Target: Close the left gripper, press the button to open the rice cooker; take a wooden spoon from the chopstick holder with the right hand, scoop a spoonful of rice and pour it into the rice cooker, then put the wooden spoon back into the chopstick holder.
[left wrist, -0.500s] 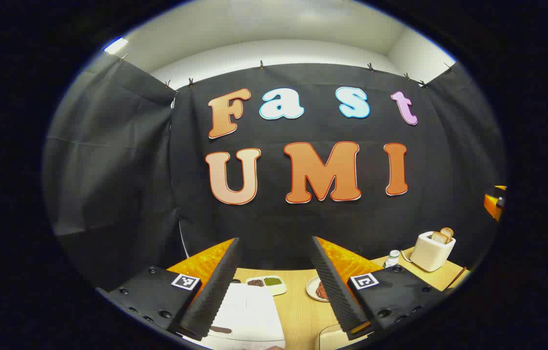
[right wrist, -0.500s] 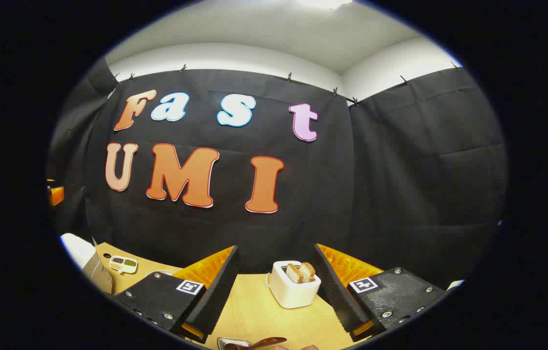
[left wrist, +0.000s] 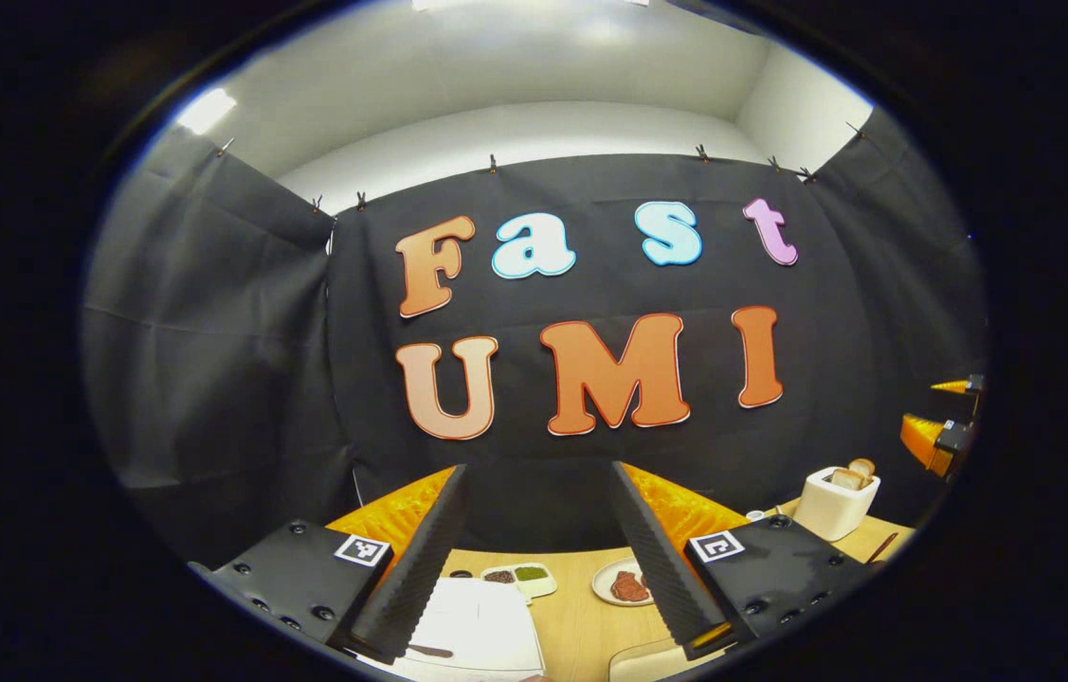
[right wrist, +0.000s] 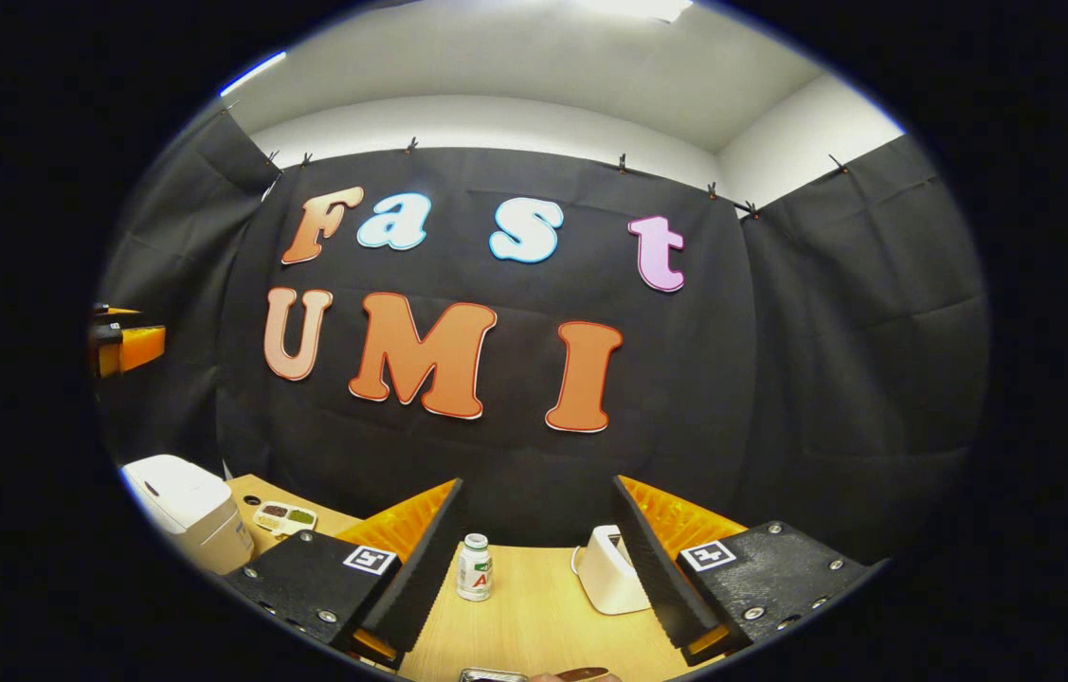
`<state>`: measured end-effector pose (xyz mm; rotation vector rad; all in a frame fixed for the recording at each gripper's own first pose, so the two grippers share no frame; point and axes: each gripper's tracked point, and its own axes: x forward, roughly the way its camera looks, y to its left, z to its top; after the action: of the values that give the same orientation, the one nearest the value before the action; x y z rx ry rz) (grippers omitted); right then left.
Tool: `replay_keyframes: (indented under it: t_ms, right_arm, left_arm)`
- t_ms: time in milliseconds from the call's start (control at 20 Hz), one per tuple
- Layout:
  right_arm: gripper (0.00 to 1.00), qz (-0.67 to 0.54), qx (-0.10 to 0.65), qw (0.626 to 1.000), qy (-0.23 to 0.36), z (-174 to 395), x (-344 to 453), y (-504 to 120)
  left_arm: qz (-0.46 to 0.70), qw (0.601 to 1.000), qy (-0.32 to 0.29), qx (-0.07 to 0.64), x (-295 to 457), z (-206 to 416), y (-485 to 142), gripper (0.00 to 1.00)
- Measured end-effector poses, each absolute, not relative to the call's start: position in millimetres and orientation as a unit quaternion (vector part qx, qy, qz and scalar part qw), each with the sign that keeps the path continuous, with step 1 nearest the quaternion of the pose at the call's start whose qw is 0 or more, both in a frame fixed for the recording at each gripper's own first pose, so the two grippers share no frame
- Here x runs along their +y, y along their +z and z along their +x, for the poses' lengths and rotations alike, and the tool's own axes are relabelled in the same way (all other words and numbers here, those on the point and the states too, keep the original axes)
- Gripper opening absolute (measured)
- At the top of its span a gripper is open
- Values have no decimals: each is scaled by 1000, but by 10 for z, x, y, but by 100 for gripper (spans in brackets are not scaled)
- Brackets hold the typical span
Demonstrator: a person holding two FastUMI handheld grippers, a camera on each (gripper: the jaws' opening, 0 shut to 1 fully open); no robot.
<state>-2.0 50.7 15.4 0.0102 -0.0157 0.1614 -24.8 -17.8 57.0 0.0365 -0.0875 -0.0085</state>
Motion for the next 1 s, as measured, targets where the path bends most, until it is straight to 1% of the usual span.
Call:
replay_keyframes:
  t_ms: [150, 200, 450, 650, 700, 750, 850, 900, 950, 1000]
  right_arm:
    - [94, 21, -3, 996, 87, -86, 547, 286]
    - [94, 25, -4, 996, 90, -106, 551, 335]
    - [94, 24, -12, 994, 103, -207, 622, 566]
    - [94, 30, -13, 993, 115, -277, 670, 668]
    - [94, 26, -14, 993, 115, -279, 657, 676]
    - [94, 24, -15, 993, 115, -282, 647, 690]
    - [94, 25, -14, 993, 116, -306, 656, 714]
    - [94, 27, -12, 993, 118, -326, 676, 715]
    - [94, 28, -9, 992, 120, -335, 692, 705]
    - [94, 28, -6, 992, 121, -342, 689, 689]
  left_arm:
    - [24, 999, -5, -47, -191, -311, 640, 99]
    - [23, 999, -7, -45, -222, -340, 643, 96]
    - [15, 999, -24, -34, -377, -410, 698, 100]
    - [13, 999, -18, -31, -275, -412, 770, 99]
    - [14, 999, -16, -29, -254, -426, 769, 96]
    - [14, 999, -13, -27, -242, -435, 777, 96]
    - [13, 1000, -11, -16, -230, -440, 706, 96]
    - [15, 1000, -8, -9, -207, -451, 668, 99]
    - [19, 1000, -7, 2, -196, -462, 620, 96]
    - [21, 1000, -4, 14, -181, -473, 557, 96]
